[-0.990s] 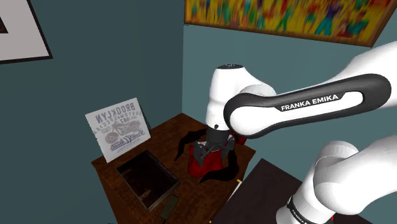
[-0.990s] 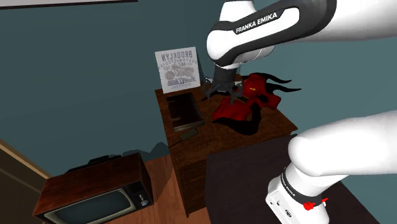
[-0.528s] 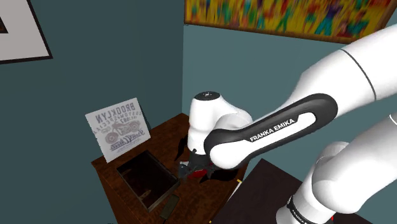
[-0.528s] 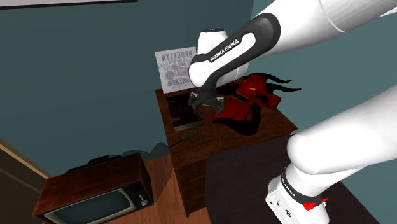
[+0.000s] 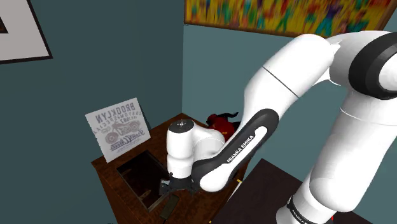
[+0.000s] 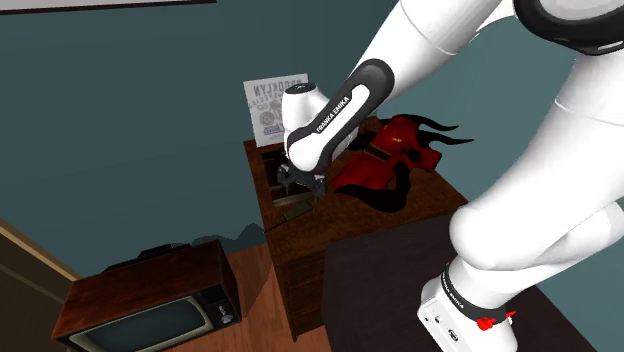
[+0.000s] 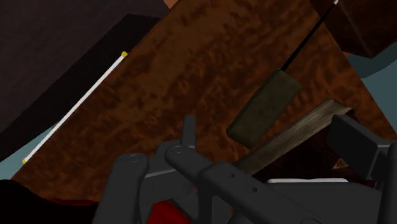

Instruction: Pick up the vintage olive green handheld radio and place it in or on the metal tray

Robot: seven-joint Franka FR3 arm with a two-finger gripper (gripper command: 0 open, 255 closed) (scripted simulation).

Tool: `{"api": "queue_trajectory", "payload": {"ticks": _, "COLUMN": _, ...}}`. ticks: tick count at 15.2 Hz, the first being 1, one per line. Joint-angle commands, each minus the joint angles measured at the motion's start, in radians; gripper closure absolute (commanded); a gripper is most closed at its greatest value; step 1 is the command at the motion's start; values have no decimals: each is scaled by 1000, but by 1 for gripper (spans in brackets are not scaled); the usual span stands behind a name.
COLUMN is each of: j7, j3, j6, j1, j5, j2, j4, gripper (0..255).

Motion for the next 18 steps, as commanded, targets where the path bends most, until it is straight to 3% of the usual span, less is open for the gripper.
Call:
{"api": "queue_trajectory", "payload": {"ticks": 1, "j7": 162, "j3": -42, "j6": 25, "j1": 45, "j5": -148, "j2": 116, "j4": 57, "gripper": 0}}
{"api": "queue_trajectory", "payload": {"ticks": 4, "j7": 323, "j3": -144, "j6": 41, "j1": 152, "j5": -279, "j2": 256, "j4": 151, "gripper": 0}}
{"api": "queue_trajectory", "payload": {"ticks": 8, "j7": 459, "j3": -248, "j6": 50, "j1": 266, "j5": -366, "j2": 409, "j4": 278, "gripper": 0}}
{"api": "queue_trajectory", "payload": {"ticks": 18, "j7": 505, "j3": -317, "j6": 115, "j1": 320, "j5": -431, "j2": 503, "j4": 309, "gripper": 0}}
